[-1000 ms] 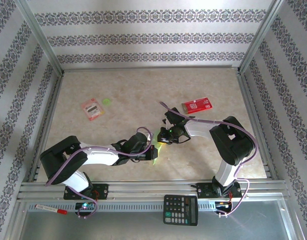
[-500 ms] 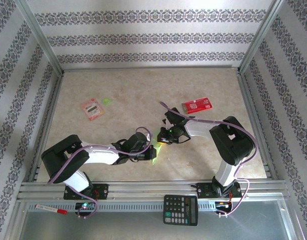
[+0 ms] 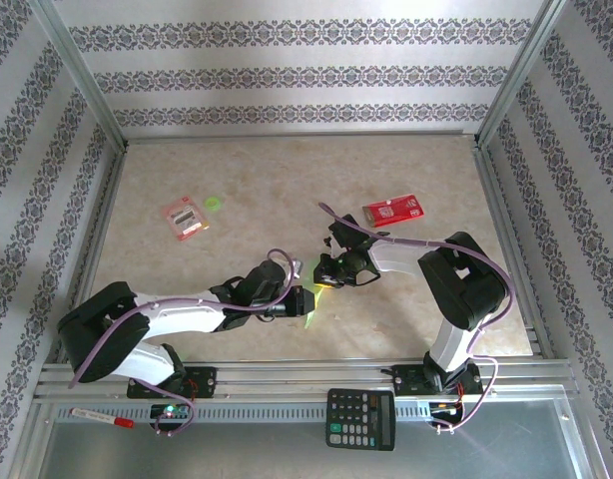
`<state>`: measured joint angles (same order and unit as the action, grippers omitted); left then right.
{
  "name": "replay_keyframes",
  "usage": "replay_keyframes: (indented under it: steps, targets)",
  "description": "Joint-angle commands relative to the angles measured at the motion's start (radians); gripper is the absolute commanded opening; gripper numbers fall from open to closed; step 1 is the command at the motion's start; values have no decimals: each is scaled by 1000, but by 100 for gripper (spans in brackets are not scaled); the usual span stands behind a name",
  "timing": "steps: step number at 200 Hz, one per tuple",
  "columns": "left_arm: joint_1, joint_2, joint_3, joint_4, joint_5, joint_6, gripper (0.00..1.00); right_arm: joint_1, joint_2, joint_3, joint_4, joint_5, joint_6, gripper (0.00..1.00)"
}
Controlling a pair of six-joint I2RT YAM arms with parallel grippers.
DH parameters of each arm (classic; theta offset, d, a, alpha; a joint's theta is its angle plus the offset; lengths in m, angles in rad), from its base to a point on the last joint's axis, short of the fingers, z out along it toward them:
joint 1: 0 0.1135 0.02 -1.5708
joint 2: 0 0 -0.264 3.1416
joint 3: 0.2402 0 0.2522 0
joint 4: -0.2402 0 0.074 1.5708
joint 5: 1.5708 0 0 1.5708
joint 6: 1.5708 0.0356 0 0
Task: Fold a paper plane with a square sheet of paper (pick it up from the middle)
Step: Perform the fifth fold on the wing at the bottom-center of the table.
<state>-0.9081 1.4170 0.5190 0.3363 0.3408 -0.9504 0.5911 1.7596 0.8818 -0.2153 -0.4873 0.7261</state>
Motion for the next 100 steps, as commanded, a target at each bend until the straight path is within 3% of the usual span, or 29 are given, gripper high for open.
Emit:
replay_keyframes:
  steps: [1, 100]
  targets:
    - [-12, 41, -1, 0, 26, -27, 14, -7, 19, -1, 0, 16, -5, 12]
    - [14, 127, 7, -15, 40, -17, 6, -8, 11, -5, 2, 13, -7, 14]
